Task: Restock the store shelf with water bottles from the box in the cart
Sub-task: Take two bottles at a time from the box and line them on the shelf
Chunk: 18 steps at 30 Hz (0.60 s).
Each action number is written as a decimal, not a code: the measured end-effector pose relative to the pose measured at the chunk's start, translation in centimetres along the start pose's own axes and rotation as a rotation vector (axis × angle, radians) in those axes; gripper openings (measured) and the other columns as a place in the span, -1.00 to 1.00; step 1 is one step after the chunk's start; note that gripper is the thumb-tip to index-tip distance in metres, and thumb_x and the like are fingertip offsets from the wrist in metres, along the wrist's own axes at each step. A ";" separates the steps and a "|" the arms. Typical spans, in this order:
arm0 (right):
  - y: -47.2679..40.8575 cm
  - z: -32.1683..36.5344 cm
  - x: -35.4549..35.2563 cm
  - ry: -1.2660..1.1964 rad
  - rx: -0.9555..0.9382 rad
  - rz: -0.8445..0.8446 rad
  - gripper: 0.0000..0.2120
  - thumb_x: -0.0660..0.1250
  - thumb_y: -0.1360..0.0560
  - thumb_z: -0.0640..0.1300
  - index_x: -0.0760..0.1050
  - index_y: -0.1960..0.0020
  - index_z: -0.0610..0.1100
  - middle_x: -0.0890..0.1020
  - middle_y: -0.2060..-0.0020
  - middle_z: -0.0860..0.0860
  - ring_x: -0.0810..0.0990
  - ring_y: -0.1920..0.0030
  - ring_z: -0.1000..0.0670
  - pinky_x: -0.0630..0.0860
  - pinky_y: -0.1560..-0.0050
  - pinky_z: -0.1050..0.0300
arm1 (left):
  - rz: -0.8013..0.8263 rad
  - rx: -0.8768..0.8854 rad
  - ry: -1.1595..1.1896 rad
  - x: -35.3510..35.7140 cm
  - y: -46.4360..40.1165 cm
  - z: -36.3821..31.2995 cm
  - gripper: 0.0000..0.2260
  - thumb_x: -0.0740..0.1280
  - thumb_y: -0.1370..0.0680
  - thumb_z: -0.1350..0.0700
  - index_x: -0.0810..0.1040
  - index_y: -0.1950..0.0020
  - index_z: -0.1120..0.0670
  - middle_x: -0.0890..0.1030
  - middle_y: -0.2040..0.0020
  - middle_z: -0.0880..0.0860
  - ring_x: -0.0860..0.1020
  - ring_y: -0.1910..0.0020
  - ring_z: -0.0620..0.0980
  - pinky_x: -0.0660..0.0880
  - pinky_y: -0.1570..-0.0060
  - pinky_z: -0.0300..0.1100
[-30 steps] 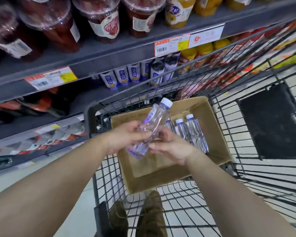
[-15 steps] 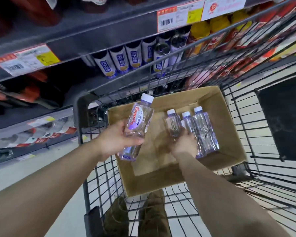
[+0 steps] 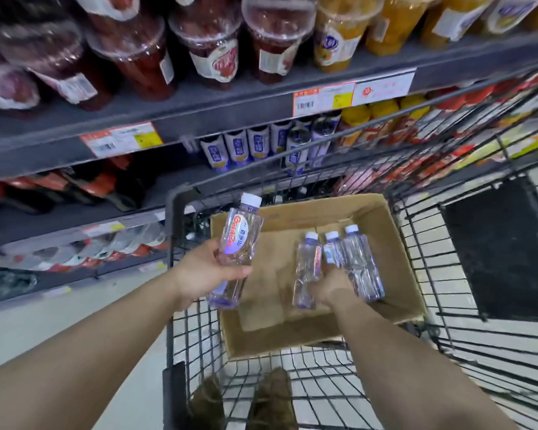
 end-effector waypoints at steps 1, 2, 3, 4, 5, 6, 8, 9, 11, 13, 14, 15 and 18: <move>0.1 0.1 0.5 -0.015 0.019 0.003 -0.56 0.38 -0.47 -0.05 0.41 -0.28 -0.18 0.57 -0.20 -0.13 0.54 -0.23 -0.16 0.46 -0.17 0.10 | 0.000 -0.005 0.002 -0.1 0.3 0.0 -0.31 0.64 -0.18 -0.06 0.53 -0.24 0.08 0.69 -0.09 0.13 0.67 -0.09 0.08 0.55 -0.21 0.07; -0.4 -0.1 1.4 -0.031 0.031 -0.006 -0.51 0.38 -0.46 -0.01 0.38 -0.31 -0.19 0.57 -0.22 -0.14 0.54 -0.24 -0.16 0.47 -0.18 0.09 | -0.006 -0.001 0.011 -0.2 0.5 0.1 -0.37 0.63 -0.25 0.03 0.52 -0.25 0.12 0.70 -0.08 0.13 0.68 -0.06 0.07 0.59 -0.14 -0.01; -0.6 -0.1 2.3 -0.050 0.046 -0.021 -0.47 0.38 -0.46 0.02 0.36 -0.32 -0.21 0.57 -0.22 -0.16 0.55 -0.24 -0.17 0.49 -0.18 0.07 | -0.022 0.002 0.016 -0.3 0.3 0.4 -0.45 0.60 -0.33 0.13 0.51 -0.26 0.15 0.70 -0.07 0.12 0.69 -0.04 0.04 0.62 -0.04 -0.12; -1.1 -0.4 3.4 -0.063 0.056 -0.018 -0.45 0.37 -0.46 0.02 0.33 -0.33 -0.23 0.57 -0.22 -0.18 0.56 -0.23 -0.17 0.49 -0.16 0.04 | -0.034 0.009 0.029 -0.3 -0.1 0.9 -0.51 0.56 -0.38 0.21 0.50 -0.26 0.17 0.70 -0.06 0.11 0.69 -0.01 0.01 0.63 0.08 -0.22; -2.2 -0.8 4.8 -0.079 0.058 -0.010 -0.44 0.38 -0.45 0.02 0.30 -0.32 -0.22 0.57 -0.21 -0.20 0.56 -0.22 -0.18 0.50 -0.14 0.02 | -0.043 0.022 0.045 -0.3 -0.3 1.3 -0.55 0.54 -0.40 0.25 0.50 -0.25 0.17 0.70 -0.06 0.10 0.70 0.02 -0.03 0.62 0.16 -0.29; -3.2 -1.2 5.9 -0.111 0.050 -0.017 -0.44 0.41 -0.41 0.03 0.30 -0.28 -0.17 0.58 -0.19 -0.19 0.59 -0.19 -0.19 0.53 -0.12 -0.01 | -0.054 0.035 0.061 -0.4 -0.8 1.7 -0.56 0.53 -0.41 0.25 0.51 -0.24 0.16 0.70 -0.06 0.08 0.70 0.03 -0.06 0.61 0.18 -0.32; -3.6 -1.3 6.3 -0.213 0.057 -0.047 -0.55 0.48 -0.26 0.09 0.36 -0.04 0.03 0.64 -0.07 -0.11 0.66 0.01 -0.16 0.65 0.10 0.02 | -0.064 0.052 0.059 -0.5 -1.8 2.5 -0.54 0.57 -0.37 0.17 0.53 -0.23 0.13 0.71 -0.05 0.04 0.69 0.00 -0.08 0.61 0.02 -0.26; -3.2 -1.4 6.2 -0.264 0.051 -0.048 -0.62 0.50 -0.26 0.08 0.36 0.09 0.04 0.63 0.04 -0.04 0.66 0.15 -0.07 0.63 0.33 0.21 | -0.051 0.059 0.059 -0.4 -2.0 3.0 -0.49 0.60 -0.33 0.10 0.55 -0.22 0.11 0.71 -0.06 0.03 0.68 -0.03 -0.05 0.59 -0.10 -0.16; -1.5 -0.5 5.4 -0.357 0.004 -0.004 -0.72 0.47 -0.40 -0.06 0.34 0.21 -0.01 0.49 0.26 0.04 0.51 0.45 0.15 0.38 0.61 0.45 | -0.044 0.076 0.052 -0.2 -1.7 3.0 -0.41 0.61 -0.25 0.02 0.55 -0.23 0.10 0.71 -0.07 0.03 0.67 -0.07 -0.01 0.54 -0.20 -0.03; 0.6 0.9 4.3 -0.455 -0.057 0.004 -0.80 0.46 -0.41 -0.20 0.42 0.14 -0.07 0.52 0.32 0.00 0.44 0.63 0.15 0.26 0.73 0.35 | -0.036 0.079 0.050 -0.2 -0.6 2.2 -0.35 0.62 -0.23 -0.02 0.52 -0.25 0.11 0.70 -0.08 0.05 0.67 -0.07 0.00 0.55 -0.19 0.01; 2.4 1.8 3.4 -0.504 -0.118 0.001 -0.76 0.48 -0.38 -0.21 0.46 0.06 -0.09 0.58 0.30 -0.03 0.51 0.57 0.12 0.36 0.64 0.31 | -0.029 0.086 0.057 -0.3 0.2 1.6 -0.29 0.62 -0.18 -0.06 0.51 -0.26 0.12 0.69 -0.09 0.06 0.67 -0.07 0.01 0.57 -0.17 0.03; 4.2 2.8 2.7 -0.541 -0.166 -0.020 -0.70 0.50 -0.34 -0.17 0.45 0.01 -0.07 0.63 0.25 -0.03 0.59 0.44 0.04 0.48 0.51 0.23 | -0.030 0.103 0.062 -0.5 1.0 1.1 -0.23 0.61 -0.12 -0.11 0.50 -0.25 0.12 0.69 -0.09 0.06 0.67 -0.06 0.03 0.58 -0.15 0.05; 10.3 5.0 0.1 -0.587 -0.306 -0.038 -0.58 0.55 -0.27 -0.21 0.40 0.02 -0.01 0.63 0.12 0.00 0.63 0.16 -0.04 0.57 0.23 0.08 | -0.010 0.156 0.072 -1.2 4.5 -1.2 -0.26 0.61 -0.12 -0.12 0.52 -0.22 0.12 0.69 -0.08 0.07 0.67 -0.03 0.00 0.60 -0.03 -0.09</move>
Point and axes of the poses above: each hand's wrist, its own y-axis away from the middle knuckle, its own x-axis out of the palm, z = x × y, the point moved 4 cm from there along -y, towards the middle knuckle
